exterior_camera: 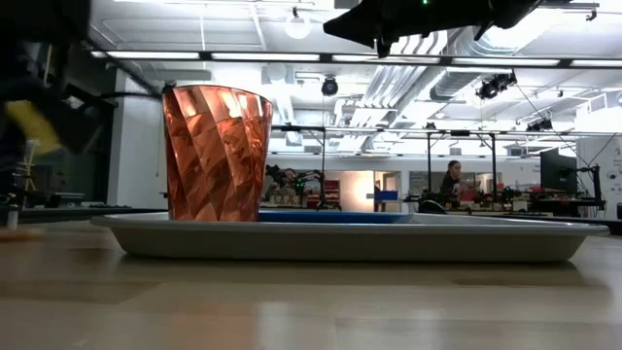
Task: Pick and place plate/cup/fork/spoon on tray
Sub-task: Put the yellow spoon on the gray serving tray to the left of the blue plate
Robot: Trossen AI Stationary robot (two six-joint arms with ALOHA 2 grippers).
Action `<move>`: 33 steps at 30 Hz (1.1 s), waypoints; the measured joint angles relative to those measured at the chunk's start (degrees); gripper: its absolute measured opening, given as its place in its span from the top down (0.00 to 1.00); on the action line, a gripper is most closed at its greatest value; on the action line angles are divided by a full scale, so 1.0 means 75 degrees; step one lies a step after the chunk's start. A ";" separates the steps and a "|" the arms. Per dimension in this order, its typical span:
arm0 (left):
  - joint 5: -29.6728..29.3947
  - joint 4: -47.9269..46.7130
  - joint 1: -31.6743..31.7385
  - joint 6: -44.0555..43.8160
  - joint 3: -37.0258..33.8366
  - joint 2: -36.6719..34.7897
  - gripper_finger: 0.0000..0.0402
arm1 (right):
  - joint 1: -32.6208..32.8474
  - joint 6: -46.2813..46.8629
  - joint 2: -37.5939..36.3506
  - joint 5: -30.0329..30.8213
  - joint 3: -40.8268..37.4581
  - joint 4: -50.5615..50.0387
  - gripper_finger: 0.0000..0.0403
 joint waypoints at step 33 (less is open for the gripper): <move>-0.7559 -0.1544 0.2291 0.5636 0.3630 -0.1516 0.87 | 0.0000 0.0141 0.0003 -0.0006 0.0000 -0.0255 1.00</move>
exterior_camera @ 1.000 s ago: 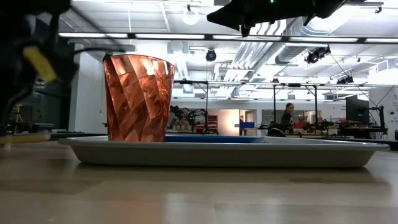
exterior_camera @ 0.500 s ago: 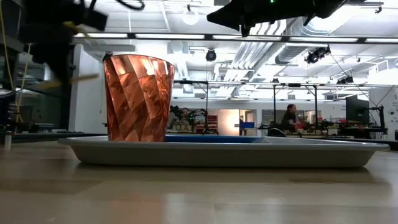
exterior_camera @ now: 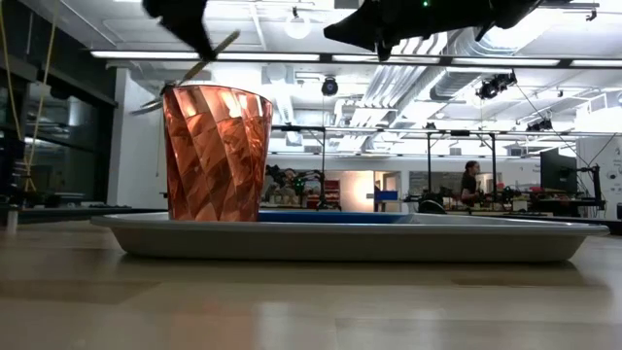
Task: Pick and place plate/cup/fork/spoon on tray
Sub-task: Put the yellow spoon on the gray serving tray to the left of the blue plate
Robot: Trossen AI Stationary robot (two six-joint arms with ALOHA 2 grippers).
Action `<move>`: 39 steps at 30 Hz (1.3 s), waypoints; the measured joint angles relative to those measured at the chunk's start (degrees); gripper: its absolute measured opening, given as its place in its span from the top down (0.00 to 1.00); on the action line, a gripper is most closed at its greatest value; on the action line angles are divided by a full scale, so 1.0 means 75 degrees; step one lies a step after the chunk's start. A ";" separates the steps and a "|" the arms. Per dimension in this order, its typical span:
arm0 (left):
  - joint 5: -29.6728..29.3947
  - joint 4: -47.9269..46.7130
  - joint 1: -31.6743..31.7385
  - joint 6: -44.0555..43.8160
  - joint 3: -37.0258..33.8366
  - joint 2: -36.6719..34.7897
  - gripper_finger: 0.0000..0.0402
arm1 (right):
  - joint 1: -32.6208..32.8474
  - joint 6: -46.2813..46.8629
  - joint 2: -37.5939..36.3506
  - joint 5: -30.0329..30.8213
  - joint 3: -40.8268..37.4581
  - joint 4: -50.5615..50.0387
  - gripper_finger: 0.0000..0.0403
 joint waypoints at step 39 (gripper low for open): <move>0.9512 1.1919 0.3789 0.4007 -0.4284 -0.1030 0.87 | -0.0096 0.0356 0.1998 -0.1148 0.1333 -0.0525 0.36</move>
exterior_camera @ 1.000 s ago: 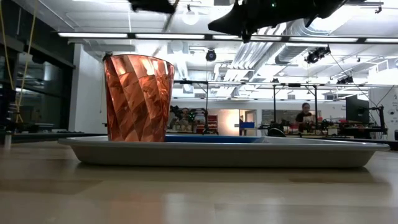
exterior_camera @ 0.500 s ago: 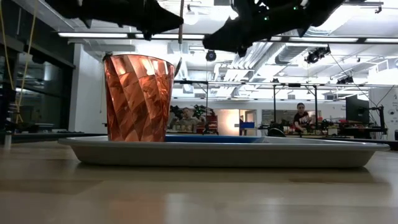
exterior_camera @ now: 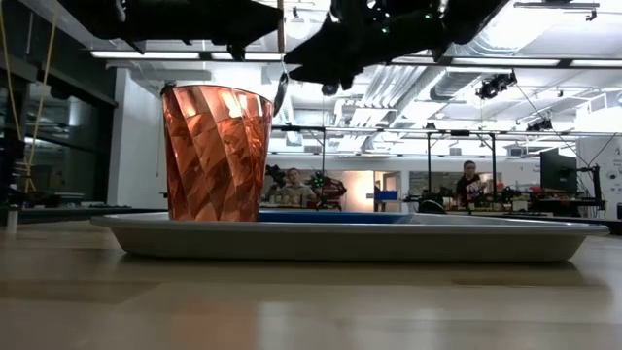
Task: Pick and place plate/cup/fork/spoon on tray
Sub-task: Put the yellow spoon on the gray serving tray to the left of the blue plate
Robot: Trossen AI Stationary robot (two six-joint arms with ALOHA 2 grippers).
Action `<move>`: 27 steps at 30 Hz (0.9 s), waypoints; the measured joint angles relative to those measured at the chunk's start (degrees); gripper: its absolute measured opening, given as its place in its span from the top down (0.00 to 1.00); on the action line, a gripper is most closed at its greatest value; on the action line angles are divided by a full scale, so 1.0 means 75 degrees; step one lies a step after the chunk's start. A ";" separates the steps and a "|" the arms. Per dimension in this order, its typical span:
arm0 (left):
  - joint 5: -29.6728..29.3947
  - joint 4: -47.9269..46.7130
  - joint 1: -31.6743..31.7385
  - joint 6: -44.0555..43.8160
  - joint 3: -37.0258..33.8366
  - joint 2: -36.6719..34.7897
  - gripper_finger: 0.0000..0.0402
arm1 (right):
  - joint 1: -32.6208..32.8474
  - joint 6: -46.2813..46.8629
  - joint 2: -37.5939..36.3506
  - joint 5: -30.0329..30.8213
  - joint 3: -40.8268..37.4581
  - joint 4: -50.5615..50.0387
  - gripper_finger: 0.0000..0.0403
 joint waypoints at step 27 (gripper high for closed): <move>-0.0153 0.0105 -0.0017 0.0008 0.0000 0.0055 0.87 | 0.0201 0.0081 0.0208 -0.0288 0.0299 0.0725 0.58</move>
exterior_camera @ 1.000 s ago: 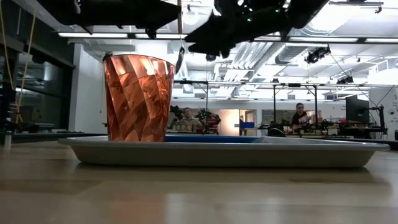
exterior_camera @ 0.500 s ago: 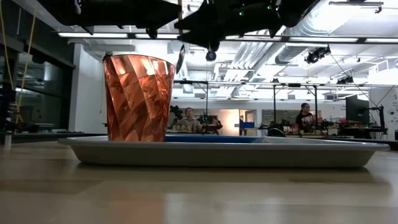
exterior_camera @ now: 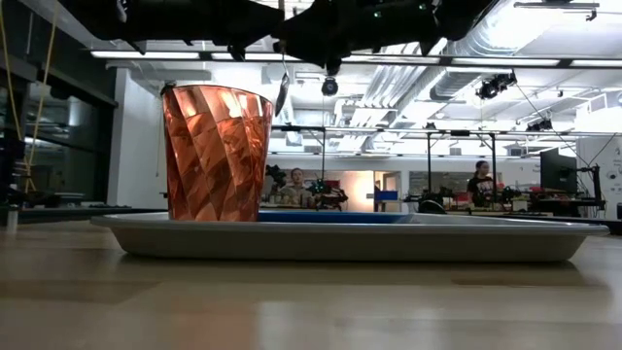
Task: Pick and place plate/cup/fork/spoon on tray
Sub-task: Put the yellow spoon on the gray serving tray to the left of the blue plate
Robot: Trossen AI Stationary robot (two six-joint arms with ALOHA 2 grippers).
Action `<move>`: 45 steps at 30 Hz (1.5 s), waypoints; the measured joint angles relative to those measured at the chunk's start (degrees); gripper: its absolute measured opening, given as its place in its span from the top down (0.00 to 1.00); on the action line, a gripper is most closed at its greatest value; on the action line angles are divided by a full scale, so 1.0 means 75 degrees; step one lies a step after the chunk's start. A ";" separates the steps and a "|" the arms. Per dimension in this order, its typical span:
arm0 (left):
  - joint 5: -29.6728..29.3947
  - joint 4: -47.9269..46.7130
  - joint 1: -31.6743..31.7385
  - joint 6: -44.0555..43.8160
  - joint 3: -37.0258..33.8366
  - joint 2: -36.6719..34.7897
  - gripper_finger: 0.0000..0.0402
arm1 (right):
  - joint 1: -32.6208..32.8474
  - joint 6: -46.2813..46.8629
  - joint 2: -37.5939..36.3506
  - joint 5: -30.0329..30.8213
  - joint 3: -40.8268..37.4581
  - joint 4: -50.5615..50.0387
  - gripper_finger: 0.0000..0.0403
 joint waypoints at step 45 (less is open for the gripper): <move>-0.2088 -0.0225 0.0113 0.2610 -0.1234 -0.0558 0.62 | -0.0372 -0.0121 -0.0769 0.1469 -0.0102 -0.0901 0.92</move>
